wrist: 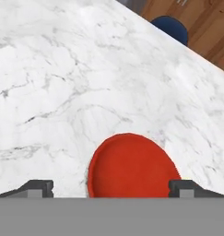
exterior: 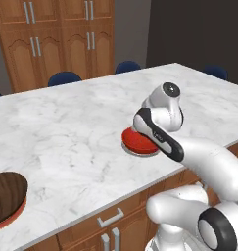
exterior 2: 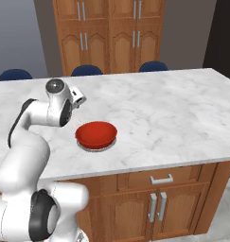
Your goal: Move the bowls from the cabinet to the plates on the dining table.
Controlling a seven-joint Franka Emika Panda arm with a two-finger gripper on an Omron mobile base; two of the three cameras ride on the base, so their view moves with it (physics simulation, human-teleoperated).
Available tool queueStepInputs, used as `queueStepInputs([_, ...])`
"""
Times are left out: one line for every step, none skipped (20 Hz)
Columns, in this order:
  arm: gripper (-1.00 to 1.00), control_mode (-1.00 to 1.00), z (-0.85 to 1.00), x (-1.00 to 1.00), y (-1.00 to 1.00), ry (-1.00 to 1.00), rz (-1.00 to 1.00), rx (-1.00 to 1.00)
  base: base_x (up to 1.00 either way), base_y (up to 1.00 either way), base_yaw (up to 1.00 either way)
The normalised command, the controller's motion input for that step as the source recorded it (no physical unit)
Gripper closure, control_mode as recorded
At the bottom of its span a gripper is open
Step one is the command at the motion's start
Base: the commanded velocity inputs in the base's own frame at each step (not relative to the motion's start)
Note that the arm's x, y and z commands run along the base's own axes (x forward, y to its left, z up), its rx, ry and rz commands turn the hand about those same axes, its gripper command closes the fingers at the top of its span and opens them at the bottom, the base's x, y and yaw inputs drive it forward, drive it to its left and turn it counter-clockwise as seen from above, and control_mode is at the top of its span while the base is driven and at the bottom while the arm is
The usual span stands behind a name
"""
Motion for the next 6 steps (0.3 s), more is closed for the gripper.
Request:
queueStepInputs([-1.00,-1.00,0.53,-0.27,0.00,0.00,-0.06,0.04,0.00,0.00,0.00])
queueStepInputs([-1.00,-1.00,0.50,-0.29,0.00,0.00,-0.06,0.04,0.00,0.00,0.00])
queueStepInputs([-1.00,-1.00,0.53,-0.30,0.00,0.00,-0.07,0.03,0.00,0.00,0.00])
queueStepInputs([-1.00,-1.00,0.52,-0.30,0.00,0.00,-0.07,0.04,0.00,0.00,0.00])
queueStepInputs([-1.00,-1.00,0.51,-0.30,-0.01,0.00,-0.07,0.03,0.00,0.00,0.00])
queueStepInputs([-1.00,-1.00,0.52,-0.31,-0.03,0.00,-0.07,0.03,0.00,0.00,0.00])
